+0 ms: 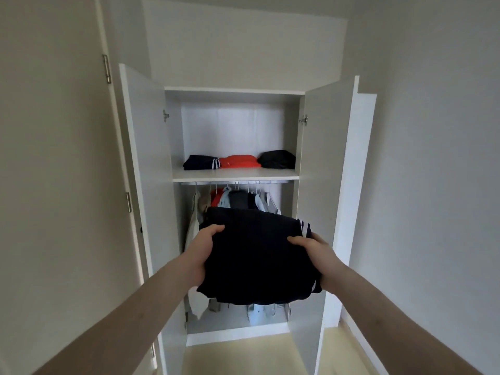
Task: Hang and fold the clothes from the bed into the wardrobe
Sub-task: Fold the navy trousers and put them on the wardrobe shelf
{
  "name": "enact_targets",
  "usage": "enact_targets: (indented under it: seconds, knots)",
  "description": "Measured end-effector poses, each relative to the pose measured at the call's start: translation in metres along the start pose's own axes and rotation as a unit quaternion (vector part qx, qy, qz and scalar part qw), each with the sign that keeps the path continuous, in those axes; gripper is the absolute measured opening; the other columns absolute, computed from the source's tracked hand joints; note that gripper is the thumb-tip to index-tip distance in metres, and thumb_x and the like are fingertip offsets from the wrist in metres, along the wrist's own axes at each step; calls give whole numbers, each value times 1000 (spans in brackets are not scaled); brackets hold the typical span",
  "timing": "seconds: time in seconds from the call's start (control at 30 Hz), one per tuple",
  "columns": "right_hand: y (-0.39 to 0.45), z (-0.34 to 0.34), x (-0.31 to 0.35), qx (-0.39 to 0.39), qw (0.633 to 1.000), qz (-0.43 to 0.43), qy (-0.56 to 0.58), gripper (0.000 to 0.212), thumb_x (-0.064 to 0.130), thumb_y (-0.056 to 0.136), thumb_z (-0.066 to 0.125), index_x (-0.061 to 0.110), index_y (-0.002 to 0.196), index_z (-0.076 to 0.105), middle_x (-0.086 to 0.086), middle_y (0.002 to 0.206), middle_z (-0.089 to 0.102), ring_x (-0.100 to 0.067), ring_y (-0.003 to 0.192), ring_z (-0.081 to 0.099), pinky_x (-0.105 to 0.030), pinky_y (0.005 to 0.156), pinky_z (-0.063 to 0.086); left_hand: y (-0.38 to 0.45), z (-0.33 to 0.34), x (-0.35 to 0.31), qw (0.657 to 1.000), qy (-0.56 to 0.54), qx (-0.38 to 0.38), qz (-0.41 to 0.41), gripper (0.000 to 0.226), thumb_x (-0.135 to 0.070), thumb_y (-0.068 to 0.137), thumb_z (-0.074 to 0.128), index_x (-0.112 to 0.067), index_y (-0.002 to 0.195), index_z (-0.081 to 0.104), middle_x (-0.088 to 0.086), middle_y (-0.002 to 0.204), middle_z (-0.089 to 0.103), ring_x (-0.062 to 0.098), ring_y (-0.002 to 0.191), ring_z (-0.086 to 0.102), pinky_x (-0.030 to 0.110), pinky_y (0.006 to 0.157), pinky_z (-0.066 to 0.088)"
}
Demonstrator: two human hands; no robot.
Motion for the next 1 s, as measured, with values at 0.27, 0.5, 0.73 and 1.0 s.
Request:
enact_targets:
  seconds: [0.27, 0.5, 0.73, 1.0]
  knots:
    - [175, 49, 33, 7, 1000, -28, -10, 44, 23, 87, 77, 17, 129, 62, -12, 111, 77, -31, 94, 77, -44, 78, 64, 160, -30, -83, 1000, 2, -1, 18, 46, -49, 86, 67, -12, 112, 76, 18, 110, 76, 37, 89, 77, 52, 80, 61]
    - [320, 80, 71, 2, 999, -46, -4, 53, 23, 82, 81, 16, 131, 62, -12, 111, 77, -32, 95, 77, -50, 88, 62, 287, -38, -160, 999, -8, -3, 41, 43, -46, 87, 65, -15, 113, 76, 15, 106, 78, 36, 91, 76, 47, 69, 64]
    - [477, 115, 110, 32, 997, -67, 0, 40, 19, 84, 78, 17, 123, 68, -9, 101, 80, -28, 89, 78, -36, 71, 62, 409, -49, -241, 995, 10, -38, 92, 33, -46, 86, 67, -18, 79, 85, 13, 97, 79, 32, 80, 77, 42, 71, 63]
    - [671, 159, 139, 69, 996, -60, -5, 64, 24, 80, 83, 15, 138, 57, -15, 113, 75, -34, 96, 76, -51, 89, 61, 559, -66, -321, 989, 12, -98, 106, 45, -47, 89, 65, -13, 117, 73, 16, 103, 78, 39, 101, 73, 46, 84, 59]
Point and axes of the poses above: each hand's wrist, its own y-axis towards the middle knuckle, its own z-axis out of the palm, x = y × z, the point moved 2 cm from there along y, towards the middle knuckle
